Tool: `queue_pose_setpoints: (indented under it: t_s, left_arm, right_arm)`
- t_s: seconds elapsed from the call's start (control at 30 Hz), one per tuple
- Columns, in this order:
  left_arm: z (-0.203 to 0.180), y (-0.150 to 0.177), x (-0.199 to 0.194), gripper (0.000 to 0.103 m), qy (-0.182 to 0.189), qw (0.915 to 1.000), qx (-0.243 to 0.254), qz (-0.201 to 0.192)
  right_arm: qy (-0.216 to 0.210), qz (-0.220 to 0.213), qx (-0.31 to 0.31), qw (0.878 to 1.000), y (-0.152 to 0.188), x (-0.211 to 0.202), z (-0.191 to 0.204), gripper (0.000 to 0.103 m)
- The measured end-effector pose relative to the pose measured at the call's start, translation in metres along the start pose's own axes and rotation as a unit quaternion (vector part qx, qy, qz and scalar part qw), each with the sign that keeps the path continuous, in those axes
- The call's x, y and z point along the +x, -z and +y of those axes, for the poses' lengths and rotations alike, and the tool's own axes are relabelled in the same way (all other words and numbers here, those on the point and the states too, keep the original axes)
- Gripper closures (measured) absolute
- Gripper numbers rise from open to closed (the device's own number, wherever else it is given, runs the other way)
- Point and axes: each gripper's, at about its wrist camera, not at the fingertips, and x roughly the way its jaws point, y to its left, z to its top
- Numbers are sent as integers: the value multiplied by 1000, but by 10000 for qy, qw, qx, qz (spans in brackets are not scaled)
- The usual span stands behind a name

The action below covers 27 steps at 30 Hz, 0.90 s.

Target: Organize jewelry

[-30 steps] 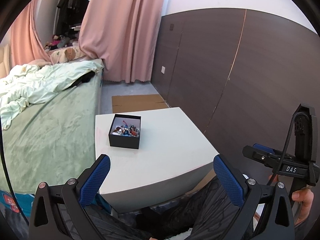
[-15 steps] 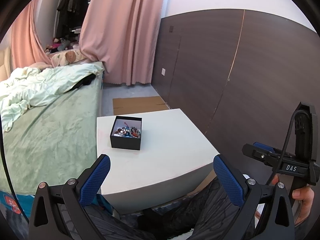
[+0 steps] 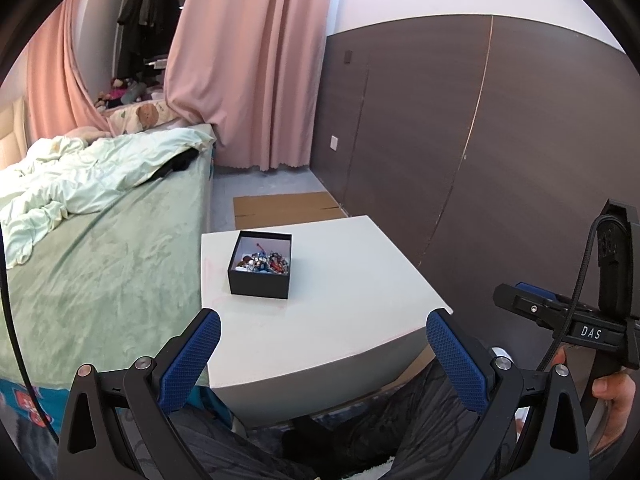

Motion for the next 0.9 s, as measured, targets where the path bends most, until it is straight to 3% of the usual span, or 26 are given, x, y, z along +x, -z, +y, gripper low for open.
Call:
queue_pose_setpoints:
  t_s: [0.9]
  left_arm:
    - [1, -2, -8, 0, -84, 9999, 92, -58]
  right_arm:
    - [115, -33, 91, 9999, 5, -4, 0, 0]
